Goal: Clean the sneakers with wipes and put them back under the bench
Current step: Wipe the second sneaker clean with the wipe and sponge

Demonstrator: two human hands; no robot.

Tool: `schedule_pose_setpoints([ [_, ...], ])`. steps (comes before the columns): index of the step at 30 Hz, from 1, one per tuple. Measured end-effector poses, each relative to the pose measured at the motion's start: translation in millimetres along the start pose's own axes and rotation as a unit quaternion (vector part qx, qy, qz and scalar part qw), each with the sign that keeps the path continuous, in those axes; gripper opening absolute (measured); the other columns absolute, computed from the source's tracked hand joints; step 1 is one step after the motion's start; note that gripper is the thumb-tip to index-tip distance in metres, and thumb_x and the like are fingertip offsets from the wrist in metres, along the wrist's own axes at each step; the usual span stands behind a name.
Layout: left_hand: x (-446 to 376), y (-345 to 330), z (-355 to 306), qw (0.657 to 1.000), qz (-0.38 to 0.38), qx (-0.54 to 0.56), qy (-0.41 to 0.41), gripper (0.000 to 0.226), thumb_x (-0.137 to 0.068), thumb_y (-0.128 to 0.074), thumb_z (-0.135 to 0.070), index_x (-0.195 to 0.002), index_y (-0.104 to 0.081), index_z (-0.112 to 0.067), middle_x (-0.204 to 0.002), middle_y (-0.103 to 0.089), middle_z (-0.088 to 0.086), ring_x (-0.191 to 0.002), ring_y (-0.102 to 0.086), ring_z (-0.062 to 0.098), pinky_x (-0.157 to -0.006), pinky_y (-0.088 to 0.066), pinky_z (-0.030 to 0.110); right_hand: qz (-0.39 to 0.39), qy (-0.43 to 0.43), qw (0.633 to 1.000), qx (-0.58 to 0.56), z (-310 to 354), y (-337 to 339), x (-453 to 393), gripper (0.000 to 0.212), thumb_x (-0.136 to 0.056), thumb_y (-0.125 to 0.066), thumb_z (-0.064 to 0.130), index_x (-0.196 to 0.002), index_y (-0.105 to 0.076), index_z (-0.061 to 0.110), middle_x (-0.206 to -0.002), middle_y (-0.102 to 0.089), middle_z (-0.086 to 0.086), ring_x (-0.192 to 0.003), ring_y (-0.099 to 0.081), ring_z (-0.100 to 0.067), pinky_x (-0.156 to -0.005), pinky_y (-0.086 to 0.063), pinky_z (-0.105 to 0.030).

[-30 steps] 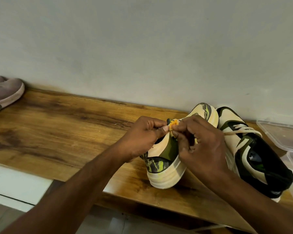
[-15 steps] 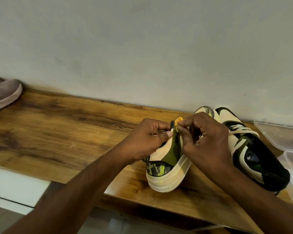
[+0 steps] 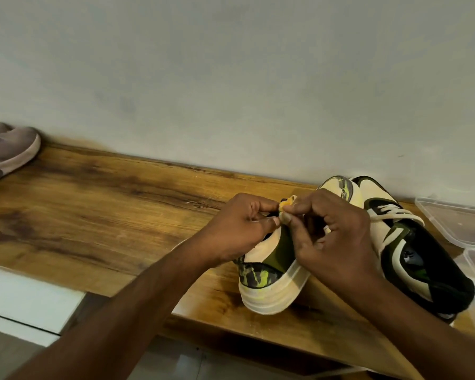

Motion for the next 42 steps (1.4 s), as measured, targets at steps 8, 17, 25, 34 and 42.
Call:
schedule_pose_setpoints([
  [8,0.2,3.3,2.7,1.000,-0.003,-0.009,0.012,0.029,-0.106,-0.056,-0.003,-0.119,-0.078,-0.014,-0.085,-0.080,0.001,-0.077,-0.073,0.016,-0.082,-0.058,0.035,0.018,-0.018,0.996,0.085,-23.7,13.0,-7.3,0.018,-0.076,-0.083,-0.003,-0.085,-0.075,0.010,-0.082,-0.064,0.008,-0.070,-0.056,0.004,-0.065,-0.043,-0.011],
  [17,1.4,12.4,8.7,0.999,-0.013,0.014,0.028,0.028,-0.105,-0.057,-0.004,-0.117,-0.080,-0.016,-0.098,-0.080,0.017,-0.088,-0.073,0.027,-0.088,-0.057,0.045,0.127,0.022,0.991,-0.033,0.8,-0.7,0.7,0.015,-0.076,-0.086,0.004,-0.086,-0.080,0.013,-0.088,-0.072,0.007,-0.073,-0.067,-0.008,-0.063,-0.055,-0.025],
  [25,3.4,11.6,1.6,1.000,0.020,0.010,0.016,0.029,-0.106,-0.055,-0.005,-0.124,-0.076,-0.012,-0.109,-0.081,0.003,-0.100,-0.077,0.023,-0.087,-0.061,0.036,0.076,-0.073,0.991,0.081,-29.9,17.5,-7.0,0.025,-0.080,-0.087,0.011,-0.102,-0.080,0.022,-0.078,-0.067,0.015,-0.067,-0.060,-0.010,-0.060,-0.046,-0.011],
  [34,4.9,27.4,9.4,0.997,0.021,0.044,0.057,0.026,-0.096,-0.074,-0.018,-0.122,-0.077,-0.017,-0.101,-0.081,0.012,-0.094,-0.078,0.030,-0.084,-0.062,0.040,0.160,-0.022,0.985,0.059,3.2,2.0,6.5,0.030,-0.080,-0.087,0.013,-0.109,-0.082,0.022,-0.101,-0.076,0.013,-0.088,-0.068,0.002,-0.081,-0.056,-0.016],
  [42,4.4,20.1,8.6,0.993,0.037,0.050,0.096,0.013,-0.097,-0.068,-0.005,-0.109,-0.073,-0.003,-0.099,-0.079,0.019,-0.083,-0.074,0.023,-0.074,-0.060,0.030,0.099,-0.061,0.980,0.162,-9.0,15.4,3.6,0.024,-0.078,-0.087,0.011,-0.102,-0.082,0.015,-0.092,-0.072,0.003,-0.070,-0.049,0.005,-0.070,-0.041,-0.008],
])
Point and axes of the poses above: each hand's wrist, its own x-axis away from the middle knuckle, its own y-axis out of the back of the hand, z = x × y, the point moved 7 cm from there along -x, towards the middle knuckle
